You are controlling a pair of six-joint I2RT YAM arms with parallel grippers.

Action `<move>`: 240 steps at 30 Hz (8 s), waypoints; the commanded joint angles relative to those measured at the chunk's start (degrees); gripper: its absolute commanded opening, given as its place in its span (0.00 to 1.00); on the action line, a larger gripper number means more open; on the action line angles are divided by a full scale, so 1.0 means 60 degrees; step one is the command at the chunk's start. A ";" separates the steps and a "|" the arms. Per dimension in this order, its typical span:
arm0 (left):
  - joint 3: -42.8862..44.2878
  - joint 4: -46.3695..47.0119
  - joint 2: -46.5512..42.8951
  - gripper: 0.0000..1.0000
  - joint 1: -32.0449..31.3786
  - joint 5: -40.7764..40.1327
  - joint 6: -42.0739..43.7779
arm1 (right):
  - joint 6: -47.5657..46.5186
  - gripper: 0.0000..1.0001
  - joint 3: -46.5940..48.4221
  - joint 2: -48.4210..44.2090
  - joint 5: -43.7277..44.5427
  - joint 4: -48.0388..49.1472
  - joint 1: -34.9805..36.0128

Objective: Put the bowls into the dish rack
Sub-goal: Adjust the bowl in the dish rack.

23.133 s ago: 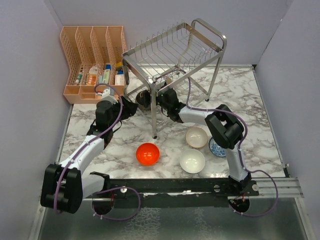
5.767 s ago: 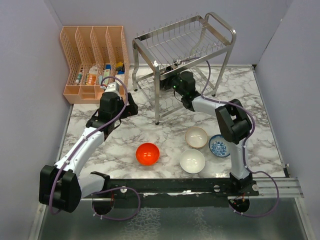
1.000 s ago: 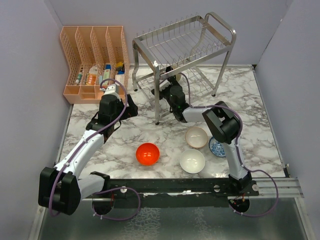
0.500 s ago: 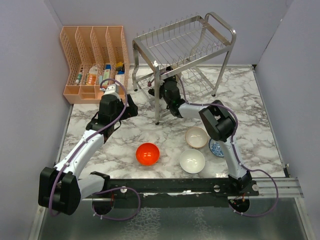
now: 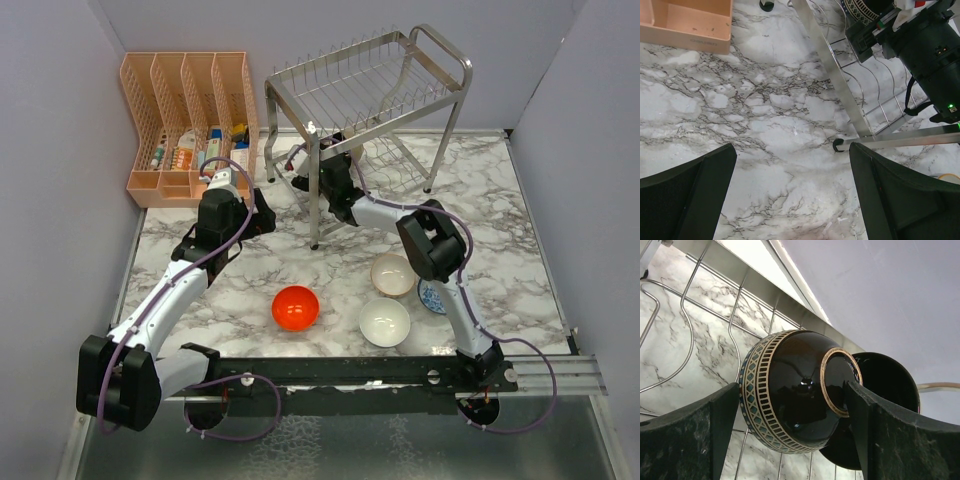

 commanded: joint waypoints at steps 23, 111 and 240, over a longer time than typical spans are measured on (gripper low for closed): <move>-0.0092 0.0195 -0.0198 0.99 0.0022 0.0024 0.0008 | -0.0286 0.84 -0.1506 0.0228 0.3180 0.5266 0.0029; -0.0176 0.0437 -0.0255 0.99 0.0036 0.0657 -0.0215 | 0.1904 0.91 -0.0375 -0.0447 0.5101 0.2287 -0.0067; 0.4910 1.0139 0.9954 0.50 -0.1516 0.1331 -0.4597 | 0.9671 0.88 -0.8644 -0.9951 -0.0375 -0.1907 -0.2971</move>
